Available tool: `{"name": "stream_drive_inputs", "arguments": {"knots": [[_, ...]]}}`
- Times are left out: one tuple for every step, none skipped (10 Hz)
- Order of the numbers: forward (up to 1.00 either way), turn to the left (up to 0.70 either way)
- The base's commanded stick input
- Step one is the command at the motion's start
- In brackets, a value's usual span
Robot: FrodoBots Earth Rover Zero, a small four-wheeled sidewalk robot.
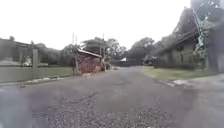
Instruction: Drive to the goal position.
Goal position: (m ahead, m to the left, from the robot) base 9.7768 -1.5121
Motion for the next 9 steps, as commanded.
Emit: {"name": "stream_drive_inputs", "arguments": {"knots": [[0.70, 0.00], [0.70, 0.00], [0.70, 0.00], [0.70, 0.00], [0.70, 0.00], [0.70, 0.00], [0.70, 0.00], [0.70, 0.00], [0.70, 0.00]]}}
